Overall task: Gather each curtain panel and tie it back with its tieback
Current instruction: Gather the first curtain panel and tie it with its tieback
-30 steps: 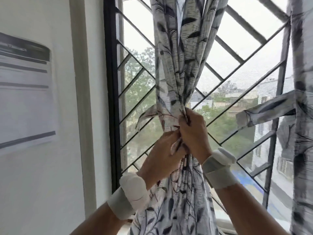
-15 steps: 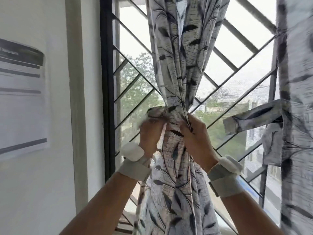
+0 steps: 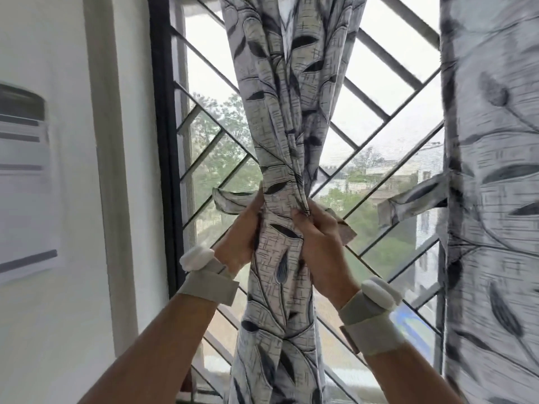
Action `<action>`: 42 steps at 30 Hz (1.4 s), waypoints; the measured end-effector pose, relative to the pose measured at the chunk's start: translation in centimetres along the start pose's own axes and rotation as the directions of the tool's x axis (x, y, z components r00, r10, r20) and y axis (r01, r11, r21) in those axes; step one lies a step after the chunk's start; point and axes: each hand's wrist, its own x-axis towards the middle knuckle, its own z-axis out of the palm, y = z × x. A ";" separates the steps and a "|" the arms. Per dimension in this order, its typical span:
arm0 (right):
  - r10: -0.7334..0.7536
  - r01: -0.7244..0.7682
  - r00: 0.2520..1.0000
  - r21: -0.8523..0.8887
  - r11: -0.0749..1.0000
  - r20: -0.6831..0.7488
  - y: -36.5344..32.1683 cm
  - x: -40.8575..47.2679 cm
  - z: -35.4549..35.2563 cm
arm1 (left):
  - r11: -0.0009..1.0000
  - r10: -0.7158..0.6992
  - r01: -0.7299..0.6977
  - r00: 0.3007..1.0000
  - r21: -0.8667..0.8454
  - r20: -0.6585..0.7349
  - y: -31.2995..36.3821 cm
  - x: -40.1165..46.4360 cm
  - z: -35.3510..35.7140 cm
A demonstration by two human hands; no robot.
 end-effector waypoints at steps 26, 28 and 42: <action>-0.302 0.153 0.950 -0.732 0.664 -0.076 -0.5 2.2 -4.2 | 0.975 -0.013 0.044 0.990 0.216 -0.143 0.2 -1.2 0.1; -0.268 0.134 0.954 -0.605 0.785 -0.136 -1.0 2.3 -4.6 | 0.969 0.020 0.018 0.988 0.246 -0.150 0.4 -1.4 0.3; -0.284 0.259 0.956 -0.243 0.935 -0.074 -3.7 -0.3 -0.4 | 0.541 0.743 -0.346 0.624 0.767 -0.243 -0.4 -2.1 2.2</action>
